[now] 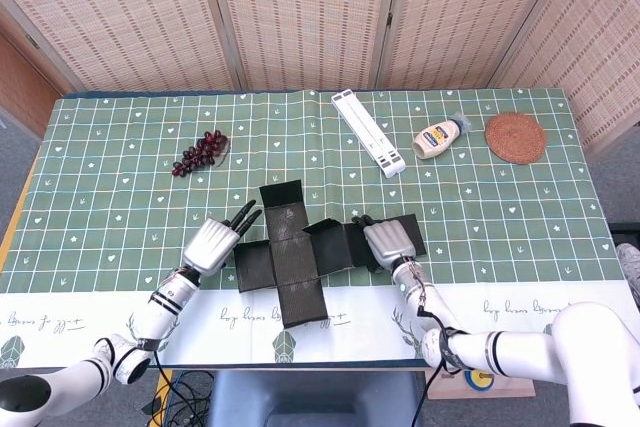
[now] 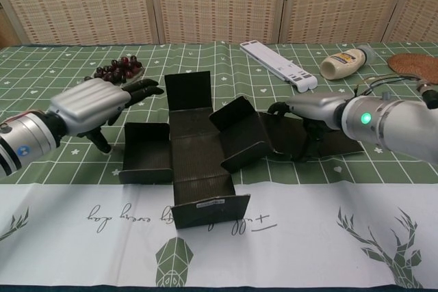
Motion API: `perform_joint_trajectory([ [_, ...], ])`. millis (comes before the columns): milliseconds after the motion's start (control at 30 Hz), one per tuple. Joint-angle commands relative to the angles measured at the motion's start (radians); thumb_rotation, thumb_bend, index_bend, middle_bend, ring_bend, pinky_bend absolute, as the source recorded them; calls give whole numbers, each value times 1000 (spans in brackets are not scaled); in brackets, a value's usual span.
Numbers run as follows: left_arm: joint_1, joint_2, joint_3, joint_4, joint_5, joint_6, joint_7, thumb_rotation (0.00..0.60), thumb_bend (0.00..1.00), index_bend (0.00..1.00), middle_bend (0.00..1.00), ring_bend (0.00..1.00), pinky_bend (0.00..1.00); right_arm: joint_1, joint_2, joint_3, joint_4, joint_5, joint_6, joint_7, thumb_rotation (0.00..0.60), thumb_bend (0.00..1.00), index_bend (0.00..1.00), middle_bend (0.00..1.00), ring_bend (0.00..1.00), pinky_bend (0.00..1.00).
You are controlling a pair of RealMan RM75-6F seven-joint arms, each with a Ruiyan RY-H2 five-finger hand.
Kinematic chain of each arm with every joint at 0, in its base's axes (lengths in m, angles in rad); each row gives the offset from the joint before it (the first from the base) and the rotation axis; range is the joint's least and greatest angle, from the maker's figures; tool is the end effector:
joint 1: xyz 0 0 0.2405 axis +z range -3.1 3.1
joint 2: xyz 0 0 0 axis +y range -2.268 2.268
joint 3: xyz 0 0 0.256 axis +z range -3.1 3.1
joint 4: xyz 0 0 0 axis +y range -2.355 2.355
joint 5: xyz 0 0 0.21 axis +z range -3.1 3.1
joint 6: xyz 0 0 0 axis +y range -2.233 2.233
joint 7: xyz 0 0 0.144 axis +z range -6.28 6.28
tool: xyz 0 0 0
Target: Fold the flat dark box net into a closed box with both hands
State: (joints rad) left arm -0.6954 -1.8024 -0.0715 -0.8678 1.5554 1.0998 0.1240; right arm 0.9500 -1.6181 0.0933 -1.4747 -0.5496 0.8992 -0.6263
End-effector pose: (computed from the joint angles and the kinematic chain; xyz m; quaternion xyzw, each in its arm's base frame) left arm -0.1988 0.3520 -0.0532 -0.7915 -0.2028 -0.3697 0.4423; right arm -0.1437 -0.3480 -0.0594 0.7616 -0.4407 0.2214 0.4204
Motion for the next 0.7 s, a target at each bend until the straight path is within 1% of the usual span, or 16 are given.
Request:
perform_joint_trajectory([
  [33,-3,-10,2,-4,-2,0,-40,600,103,0,30,588,889,0,-2,1,1,-2,-1,2,600,325,138,223,761,887],
  [300,-11,-36,2,-16,11,31,-184,600,103,0,29,588,889,-4,-7,4,4,-27,1,11,600,329,138,223,761,887],
  [433,-15,-30,7,-29,30,60,-214,600,102,0,29,588,889,-7,-3,2,4,-52,-1,15,600,332,138,228,761,887],
  [700,-18,3,8,-141,34,71,-307,600,102,0,29,577,889,-3,21,-7,-15,-99,-20,15,600,333,139,229,761,887],
])
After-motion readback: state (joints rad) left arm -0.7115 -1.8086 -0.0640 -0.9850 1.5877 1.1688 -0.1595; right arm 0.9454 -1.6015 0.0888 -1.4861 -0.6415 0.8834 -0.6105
